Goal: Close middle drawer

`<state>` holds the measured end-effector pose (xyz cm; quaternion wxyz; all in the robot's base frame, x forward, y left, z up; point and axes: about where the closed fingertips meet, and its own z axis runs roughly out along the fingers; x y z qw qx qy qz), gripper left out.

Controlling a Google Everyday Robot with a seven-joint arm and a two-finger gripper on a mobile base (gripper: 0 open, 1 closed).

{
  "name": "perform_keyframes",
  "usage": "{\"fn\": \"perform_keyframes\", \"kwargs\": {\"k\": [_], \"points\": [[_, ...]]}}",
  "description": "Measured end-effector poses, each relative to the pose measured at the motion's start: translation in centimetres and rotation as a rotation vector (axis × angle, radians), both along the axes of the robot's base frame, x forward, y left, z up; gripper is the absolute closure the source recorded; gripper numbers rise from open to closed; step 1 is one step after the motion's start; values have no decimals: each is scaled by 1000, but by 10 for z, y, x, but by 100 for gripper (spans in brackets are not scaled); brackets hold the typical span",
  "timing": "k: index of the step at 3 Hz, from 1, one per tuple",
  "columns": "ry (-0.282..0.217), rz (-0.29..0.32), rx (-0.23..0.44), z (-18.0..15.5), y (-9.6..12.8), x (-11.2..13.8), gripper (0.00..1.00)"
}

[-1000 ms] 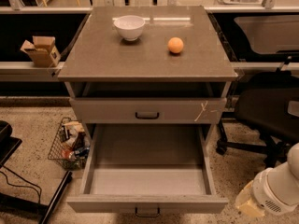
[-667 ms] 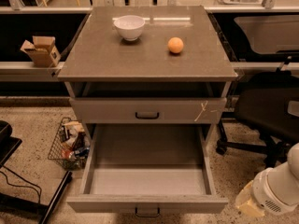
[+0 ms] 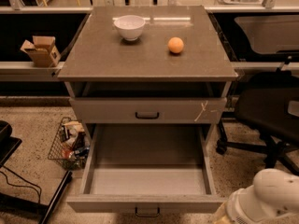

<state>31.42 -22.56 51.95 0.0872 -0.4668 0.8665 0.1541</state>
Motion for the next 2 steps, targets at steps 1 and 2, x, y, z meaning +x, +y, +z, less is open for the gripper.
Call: {"fn": "perform_keyframes", "kwargs": {"k": [1, 2], "points": [[18, -22, 35, -68, 20, -3, 100], [22, -57, 96, -128, 40, 3, 100]]}}
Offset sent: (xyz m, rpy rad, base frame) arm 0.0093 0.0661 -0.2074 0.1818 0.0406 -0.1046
